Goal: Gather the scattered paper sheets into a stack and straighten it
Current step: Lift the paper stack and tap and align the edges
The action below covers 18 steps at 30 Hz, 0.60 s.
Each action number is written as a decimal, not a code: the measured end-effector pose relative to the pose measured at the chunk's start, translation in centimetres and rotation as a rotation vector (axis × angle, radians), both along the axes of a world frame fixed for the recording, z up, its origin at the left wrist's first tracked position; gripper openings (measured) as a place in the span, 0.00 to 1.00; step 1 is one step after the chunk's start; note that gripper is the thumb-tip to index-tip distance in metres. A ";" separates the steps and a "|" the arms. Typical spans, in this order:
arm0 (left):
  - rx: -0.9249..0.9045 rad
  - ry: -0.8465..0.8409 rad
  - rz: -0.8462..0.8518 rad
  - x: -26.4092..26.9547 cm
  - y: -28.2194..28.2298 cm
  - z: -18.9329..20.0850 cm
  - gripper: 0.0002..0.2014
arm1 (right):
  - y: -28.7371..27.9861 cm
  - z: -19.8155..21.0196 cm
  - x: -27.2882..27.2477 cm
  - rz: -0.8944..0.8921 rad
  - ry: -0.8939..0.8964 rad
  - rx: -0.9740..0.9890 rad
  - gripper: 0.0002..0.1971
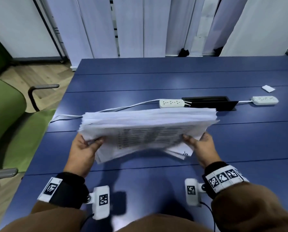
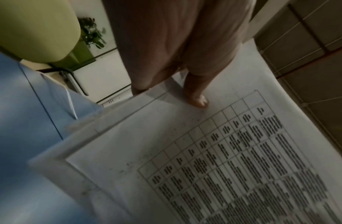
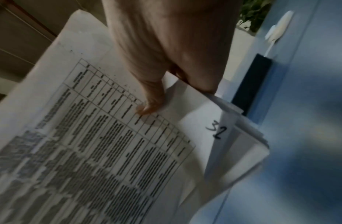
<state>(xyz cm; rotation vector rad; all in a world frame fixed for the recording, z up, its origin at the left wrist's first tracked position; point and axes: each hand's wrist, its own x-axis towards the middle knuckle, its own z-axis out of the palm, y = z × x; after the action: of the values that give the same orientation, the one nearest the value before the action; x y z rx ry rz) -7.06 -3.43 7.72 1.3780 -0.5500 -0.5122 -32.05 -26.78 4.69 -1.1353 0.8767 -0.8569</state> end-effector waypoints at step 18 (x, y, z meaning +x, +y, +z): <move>-0.028 0.111 0.029 0.9 1.1 -2.8 0.38 | 3.1 0.4 0.6 -0.030 -0.006 -0.033 0.18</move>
<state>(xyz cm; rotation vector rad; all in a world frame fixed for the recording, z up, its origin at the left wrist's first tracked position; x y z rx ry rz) -6.15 -2.32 4.88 1.3206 -0.4446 -0.5526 -31.48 -23.64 5.04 -1.1498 0.8794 -0.9024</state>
